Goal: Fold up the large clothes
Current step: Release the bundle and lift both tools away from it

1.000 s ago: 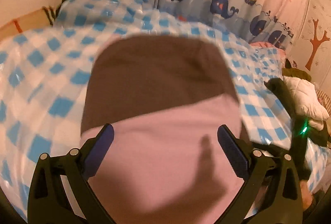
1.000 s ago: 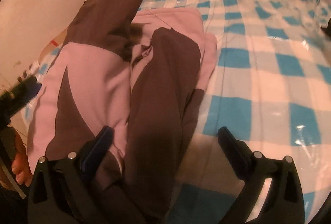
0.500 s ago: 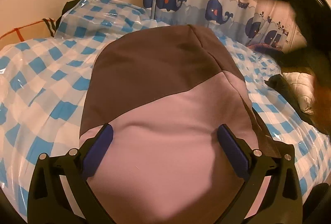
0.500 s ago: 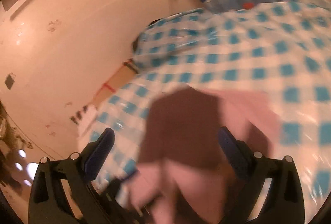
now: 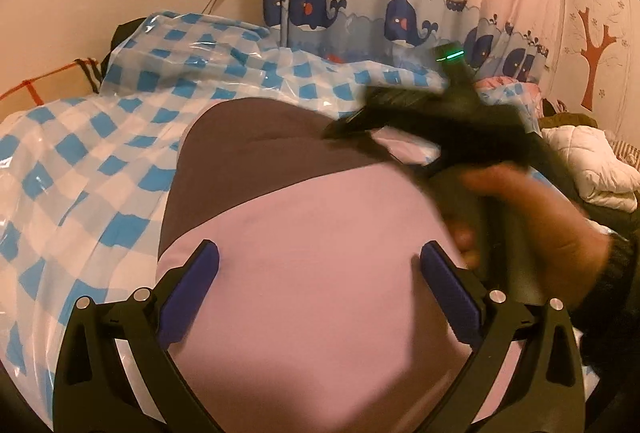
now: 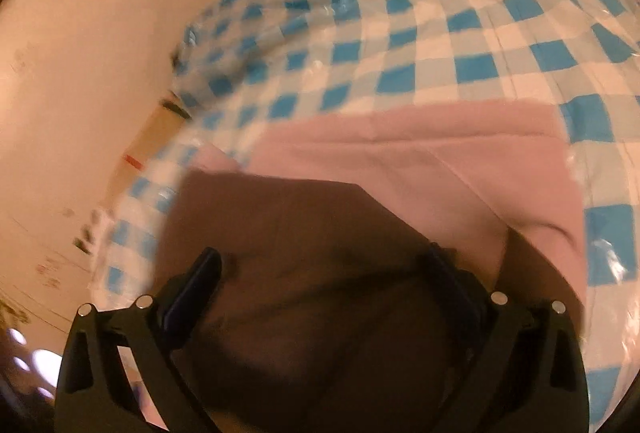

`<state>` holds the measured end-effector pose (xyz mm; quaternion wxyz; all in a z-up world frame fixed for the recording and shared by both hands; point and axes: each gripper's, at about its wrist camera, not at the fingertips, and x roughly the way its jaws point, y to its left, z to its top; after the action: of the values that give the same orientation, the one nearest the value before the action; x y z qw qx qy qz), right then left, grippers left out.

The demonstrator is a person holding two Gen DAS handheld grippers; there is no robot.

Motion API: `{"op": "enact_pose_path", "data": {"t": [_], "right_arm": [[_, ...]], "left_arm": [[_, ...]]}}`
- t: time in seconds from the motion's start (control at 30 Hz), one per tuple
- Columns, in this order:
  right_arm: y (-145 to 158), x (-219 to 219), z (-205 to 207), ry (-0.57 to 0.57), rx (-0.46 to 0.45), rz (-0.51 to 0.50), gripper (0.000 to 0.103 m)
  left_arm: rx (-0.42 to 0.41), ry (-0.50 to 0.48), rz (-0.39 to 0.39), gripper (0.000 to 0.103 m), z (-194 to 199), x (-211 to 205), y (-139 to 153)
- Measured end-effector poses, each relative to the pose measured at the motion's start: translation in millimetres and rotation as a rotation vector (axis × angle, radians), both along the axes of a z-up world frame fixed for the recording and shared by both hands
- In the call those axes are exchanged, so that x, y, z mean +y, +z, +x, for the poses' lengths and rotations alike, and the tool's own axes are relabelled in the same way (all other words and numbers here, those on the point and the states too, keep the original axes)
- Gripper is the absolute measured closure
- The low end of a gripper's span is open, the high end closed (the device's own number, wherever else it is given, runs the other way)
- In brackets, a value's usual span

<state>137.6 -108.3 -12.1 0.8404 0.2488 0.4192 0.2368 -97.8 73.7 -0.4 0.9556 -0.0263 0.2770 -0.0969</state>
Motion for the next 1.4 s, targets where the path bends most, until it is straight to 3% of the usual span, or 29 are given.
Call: {"op": "enact_pose_path", "data": {"t": [0.07,0.17,0.23,0.3,0.37,0.47,0.57,0.67,0.73,0.77,0.8,0.83,0.87,0.93,1.27,1.4], "right_arm": [[32.7,-22.1,-35.4,-0.092,-0.137,0.001,0.007],[63.9,-35.5,-96.6,-0.164,-0.276,-0.135,0.007],[51.0,-28.6,-123.6,-0.145,-0.272,-0.256,0.007],[1.4,-7.1,-123.7,-0.079,-0.149,-0.418,0.007],[-28.0,-12.2,-129.2,-0.125,-0.173,-0.347,0.007],[-23.1,-13.6,-126.4,-0.136,-0.167,-0.350,0.007],[-23.9,-16.8,-126.8,-0.130,-0.150,-0.332,0.007],[-16.9,-35.4,-132.7,-0.137,-0.084,-0.225,0.007],[3.0,-37.9,-160.9,-0.173,-0.221,-0.285,0.007],[4.8,-33.3,-170.9,-0.177,-0.248,-0.330,0.007],[-3.0,-29.1,-173.6,-0.165,-0.226,-0.382,0.007],[-14.8,-28.6,-169.9,-0.147,-0.183,-0.371,0.007],[-31.6,-31.5,-164.7,-0.140,-0.129,-0.320,0.007],[-46.6,-37.2,-160.6,-0.145,-0.106,-0.246,0.007],[-43.4,-37.6,-162.8,-0.158,-0.098,-0.239,0.007],[-29.3,-40.7,-164.1,-0.141,-0.077,-0.257,0.007]], "left_arm": [[-0.002,0.014,-0.002,0.006,-0.3,1.5,1.0],[0.001,0.022,-0.023,0.006,0.7,4.1,3.0],[0.000,0.028,-0.027,0.006,0.2,5.1,3.7],[0.004,0.029,-0.026,0.006,0.3,4.2,3.4],[0.007,0.014,-0.001,0.006,-0.6,-0.3,2.0],[-0.018,0.015,0.091,0.006,-5.7,-12.3,-0.8],[-0.014,0.011,0.078,0.006,-6.5,-10.5,1.0],[-0.013,0.021,0.071,0.006,-6.2,-7.3,2.2],[-0.013,0.033,0.042,0.006,-6.2,-1.9,4.0],[-0.006,0.031,0.028,0.006,-5.0,0.0,4.3],[0.000,0.029,0.016,0.006,-4.0,1.7,4.6],[0.009,0.023,0.013,0.006,-3.6,1.5,4.5],[0.013,0.018,0.022,0.006,-3.3,-0.2,3.8],[0.008,0.022,0.077,0.006,-4.6,-8.6,1.8],[-0.005,0.029,0.104,0.006,-5.6,-10.6,0.7],[-0.020,0.032,0.096,0.006,-7.9,-9.4,0.6]]}}
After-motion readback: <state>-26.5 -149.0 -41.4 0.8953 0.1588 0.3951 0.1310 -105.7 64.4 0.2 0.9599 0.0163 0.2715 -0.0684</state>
